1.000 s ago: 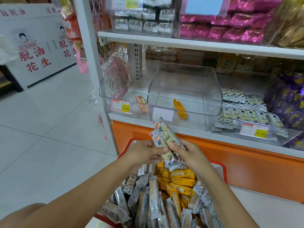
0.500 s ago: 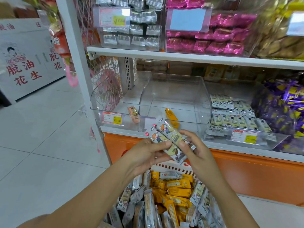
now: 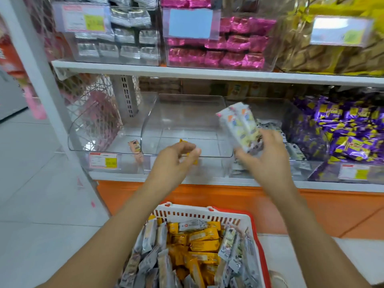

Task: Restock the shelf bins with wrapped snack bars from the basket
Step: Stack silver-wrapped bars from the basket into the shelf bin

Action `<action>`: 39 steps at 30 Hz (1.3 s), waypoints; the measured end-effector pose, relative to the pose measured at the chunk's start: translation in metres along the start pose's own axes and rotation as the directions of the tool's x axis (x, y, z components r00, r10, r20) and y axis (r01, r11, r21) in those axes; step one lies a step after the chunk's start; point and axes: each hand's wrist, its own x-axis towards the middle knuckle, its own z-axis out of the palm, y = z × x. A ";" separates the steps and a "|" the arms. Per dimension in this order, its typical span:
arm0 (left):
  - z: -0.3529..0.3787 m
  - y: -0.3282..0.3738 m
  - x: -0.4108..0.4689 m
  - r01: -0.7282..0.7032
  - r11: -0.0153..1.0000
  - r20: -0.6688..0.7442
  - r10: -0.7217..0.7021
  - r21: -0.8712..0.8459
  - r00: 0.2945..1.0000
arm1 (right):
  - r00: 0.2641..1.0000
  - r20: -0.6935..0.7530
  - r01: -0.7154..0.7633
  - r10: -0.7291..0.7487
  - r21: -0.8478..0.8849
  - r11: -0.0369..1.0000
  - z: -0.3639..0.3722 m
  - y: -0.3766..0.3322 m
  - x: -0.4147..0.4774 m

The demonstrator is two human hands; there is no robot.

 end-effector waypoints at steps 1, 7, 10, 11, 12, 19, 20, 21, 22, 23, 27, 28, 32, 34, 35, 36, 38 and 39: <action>0.002 -0.007 0.002 -0.046 0.981 -0.009 0.048 0.189 0.999 | 0.998 -0.007 -0.062 0.061 -0.054 0.997 -0.006 0.012 0.016; 0.015 -0.028 0.012 -0.111 0.870 0.135 0.051 0.480 0.989 | 0.904 0.110 -0.364 0.413 -0.309 0.879 -0.015 0.098 0.108; 0.016 -0.028 0.015 -0.114 0.870 0.128 0.059 0.480 0.990 | 0.884 0.111 -0.386 0.454 -0.374 0.843 -0.011 0.132 0.142; 0.016 -0.028 0.015 -0.121 0.866 0.138 0.061 0.485 0.989 | 0.882 0.112 -0.387 0.459 -0.385 0.838 -0.009 0.140 0.151; 0.015 -0.029 0.016 -0.129 0.862 0.146 0.064 0.490 0.987 | 0.882 0.118 -0.377 0.456 -0.402 0.834 -0.005 0.147 0.159; 0.013 -0.030 0.016 -0.143 0.858 0.160 0.073 0.494 0.984 | 0.894 0.167 -0.239 0.416 -0.608 0.757 0.028 0.170 0.185; 0.014 -0.031 0.016 -0.140 0.859 0.156 0.071 0.492 0.985 | 0.895 0.164 -0.238 0.415 -0.612 0.754 0.031 0.172 0.187; 0.014 -0.031 0.016 -0.136 0.861 0.152 0.070 0.491 0.986 | 0.897 0.157 -0.237 0.414 -0.620 0.748 0.035 0.174 0.188; 0.014 -0.031 0.016 -0.134 0.861 0.149 0.068 0.491 0.986 | 0.897 0.160 -0.229 0.412 -0.630 0.742 0.037 0.176 0.190; 0.014 -0.031 0.016 -0.133 0.861 0.149 0.067 0.492 0.987 | 0.894 0.166 -0.226 0.416 -0.634 0.740 0.039 0.175 0.190; 0.014 -0.031 0.015 -0.133 0.860 0.152 0.066 0.493 0.986 | 0.891 0.268 -0.139 0.365 -0.605 0.784 0.040 0.174 0.188; 0.014 -0.031 0.015 -0.133 0.859 0.152 0.065 0.494 0.986 | 0.892 0.317 -0.079 0.323 -0.595 0.800 0.039 0.173 0.187; 0.014 -0.031 0.015 -0.131 0.856 0.152 0.062 0.500 0.986 | 0.856 0.464 0.076 0.229 -0.551 0.831 0.033 0.168 0.180; 0.014 -0.030 0.015 -0.135 0.853 0.159 0.062 0.505 0.985 | 0.827 0.504 0.100 0.248 -0.566 0.818 0.033 0.174 0.182; 0.014 -0.029 0.014 -0.136 0.850 0.162 0.061 0.508 0.985 | 0.814 0.518 0.105 0.263 -0.576 0.811 0.033 0.176 0.182; 0.013 -0.029 0.014 -0.136 0.848 0.165 0.058 0.513 0.985 | 0.808 0.522 0.101 0.273 -0.580 0.808 0.034 0.180 0.183; 0.013 -0.028 0.013 -0.133 0.845 0.172 0.050 0.518 0.984 | 0.812 0.514 0.093 0.276 -0.581 0.808 0.036 0.181 0.184; 0.012 -0.028 0.013 -0.133 0.845 0.173 0.049 0.519 0.984 | 0.815 0.510 0.091 0.277 -0.584 0.807 0.037 0.180 0.183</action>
